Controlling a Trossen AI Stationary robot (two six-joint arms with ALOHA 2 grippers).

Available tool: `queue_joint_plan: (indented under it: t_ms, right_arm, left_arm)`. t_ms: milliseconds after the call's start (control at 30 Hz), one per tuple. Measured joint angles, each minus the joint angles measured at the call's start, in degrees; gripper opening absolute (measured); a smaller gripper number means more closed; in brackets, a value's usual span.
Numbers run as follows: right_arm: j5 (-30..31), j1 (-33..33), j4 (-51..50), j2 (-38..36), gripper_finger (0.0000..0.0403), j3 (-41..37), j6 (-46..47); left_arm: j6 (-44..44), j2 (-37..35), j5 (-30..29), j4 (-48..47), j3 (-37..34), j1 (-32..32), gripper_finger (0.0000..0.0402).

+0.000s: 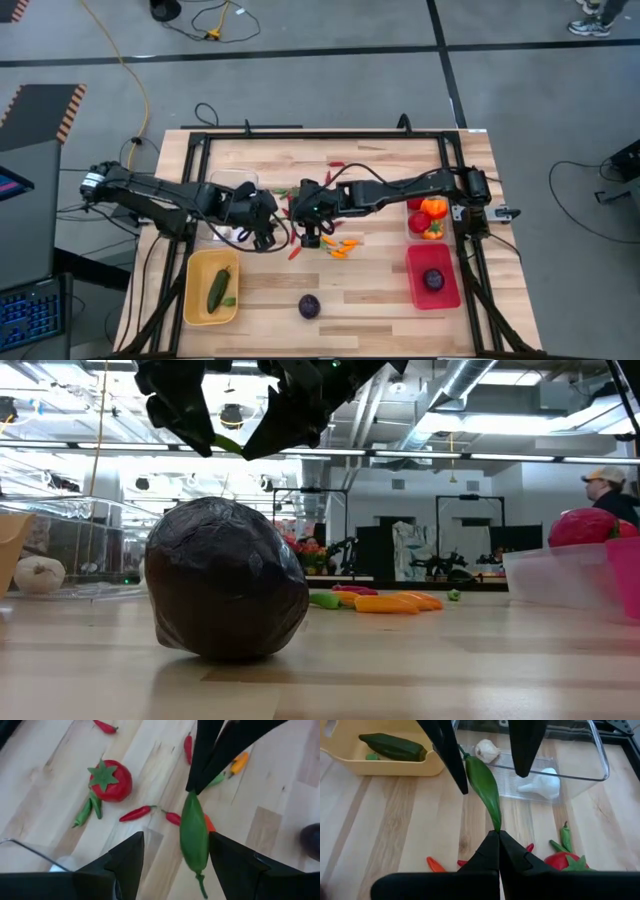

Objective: Sort produce into baskets
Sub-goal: Put the green chili pepper into the yellow bin

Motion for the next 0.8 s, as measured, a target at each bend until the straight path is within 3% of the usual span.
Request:
queue_joint_plan:
  t_ms: [533, 800]
  right_arm:
    - [0.02, -0.04, 0.04, 0.00, 0.0023, 0.00, 0.00]
    - [0.04, -0.04, 0.09, 0.00, 0.0028, 0.00, 0.00]
  left_arm:
    - [1.08, 0.04, 0.59, 0.58, 0.00, 0.02, 0.0071]
    - [1.39, 0.04, 0.57, 0.56, 0.00, 0.02, 0.0043]
